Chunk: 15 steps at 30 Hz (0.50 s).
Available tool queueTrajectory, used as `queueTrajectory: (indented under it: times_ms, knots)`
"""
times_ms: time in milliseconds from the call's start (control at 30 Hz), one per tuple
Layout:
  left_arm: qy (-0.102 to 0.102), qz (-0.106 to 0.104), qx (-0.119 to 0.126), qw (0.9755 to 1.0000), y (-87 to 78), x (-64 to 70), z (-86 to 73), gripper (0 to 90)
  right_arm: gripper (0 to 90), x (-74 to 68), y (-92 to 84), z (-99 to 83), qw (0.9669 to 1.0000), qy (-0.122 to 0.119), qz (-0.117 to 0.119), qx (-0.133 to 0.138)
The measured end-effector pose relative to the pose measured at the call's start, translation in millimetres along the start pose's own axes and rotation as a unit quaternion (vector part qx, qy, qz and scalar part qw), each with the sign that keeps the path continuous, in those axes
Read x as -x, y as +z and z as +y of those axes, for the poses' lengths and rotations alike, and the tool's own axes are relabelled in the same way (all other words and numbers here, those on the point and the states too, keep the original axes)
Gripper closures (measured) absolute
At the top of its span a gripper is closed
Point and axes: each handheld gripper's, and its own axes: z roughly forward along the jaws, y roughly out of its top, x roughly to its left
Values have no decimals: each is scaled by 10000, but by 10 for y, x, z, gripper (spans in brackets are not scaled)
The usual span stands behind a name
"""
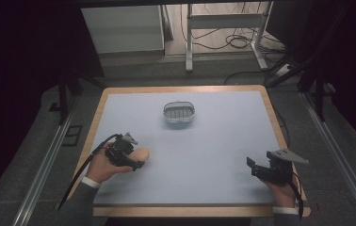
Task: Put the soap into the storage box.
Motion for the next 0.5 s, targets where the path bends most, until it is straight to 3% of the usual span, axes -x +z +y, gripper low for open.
queueTrajectory:
  times_ms: [500]
  knots:
    - [50, 25, 14, 10000, 38, -23, 92, 326, 149, 14, -3, -4, 10000, -2, -13, -1]
